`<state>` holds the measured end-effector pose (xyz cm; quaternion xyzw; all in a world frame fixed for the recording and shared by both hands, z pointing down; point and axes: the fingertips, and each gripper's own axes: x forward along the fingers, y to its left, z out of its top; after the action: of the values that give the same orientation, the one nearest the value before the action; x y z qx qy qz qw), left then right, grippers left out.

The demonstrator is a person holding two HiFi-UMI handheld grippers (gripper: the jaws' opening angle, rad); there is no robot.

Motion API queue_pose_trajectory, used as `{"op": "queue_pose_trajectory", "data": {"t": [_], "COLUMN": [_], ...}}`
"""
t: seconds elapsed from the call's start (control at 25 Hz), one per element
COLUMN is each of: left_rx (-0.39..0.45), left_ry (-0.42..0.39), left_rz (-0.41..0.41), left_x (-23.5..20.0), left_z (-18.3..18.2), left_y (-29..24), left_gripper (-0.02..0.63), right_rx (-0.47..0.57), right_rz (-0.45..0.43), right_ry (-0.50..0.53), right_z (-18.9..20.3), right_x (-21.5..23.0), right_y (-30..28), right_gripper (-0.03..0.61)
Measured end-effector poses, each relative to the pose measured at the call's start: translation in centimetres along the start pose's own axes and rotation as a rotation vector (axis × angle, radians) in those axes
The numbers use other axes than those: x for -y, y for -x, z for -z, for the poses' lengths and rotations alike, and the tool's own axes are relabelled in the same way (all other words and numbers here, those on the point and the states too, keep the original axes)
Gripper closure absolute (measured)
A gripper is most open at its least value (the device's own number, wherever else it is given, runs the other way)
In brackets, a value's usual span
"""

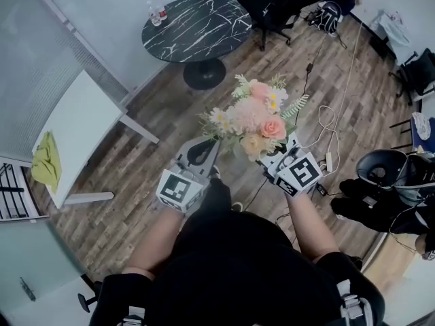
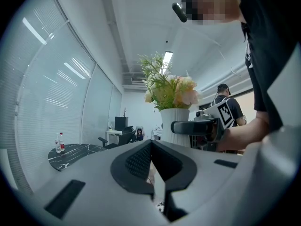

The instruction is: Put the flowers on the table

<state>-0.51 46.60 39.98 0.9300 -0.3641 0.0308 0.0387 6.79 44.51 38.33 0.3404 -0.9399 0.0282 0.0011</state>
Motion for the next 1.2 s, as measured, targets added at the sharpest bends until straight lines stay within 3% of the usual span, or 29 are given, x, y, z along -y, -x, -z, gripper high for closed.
{"op": "queue_pose_trajectory", "data": {"t": [0.64, 1.2], "left_rx": [0.026, 0.042], "left_ry": [-0.001, 0.013], "left_rz": [0.046, 0.074], "left_x": [-10.3, -19.0], "left_z": [-1.5, -2.0], "left_y": [-7.0, -8.7], "left_gripper": [0.601, 0.601], "right_rx": [-0.021, -0.032], "right_rz": [0.029, 0.051], "right_ry": [0.008, 0.004], "right_z": [-1.1, -1.5], "right_x": [7.7, 10.2], "right_y": [-9.2, -17.6], "right_gripper": [0.241, 0.241]}}
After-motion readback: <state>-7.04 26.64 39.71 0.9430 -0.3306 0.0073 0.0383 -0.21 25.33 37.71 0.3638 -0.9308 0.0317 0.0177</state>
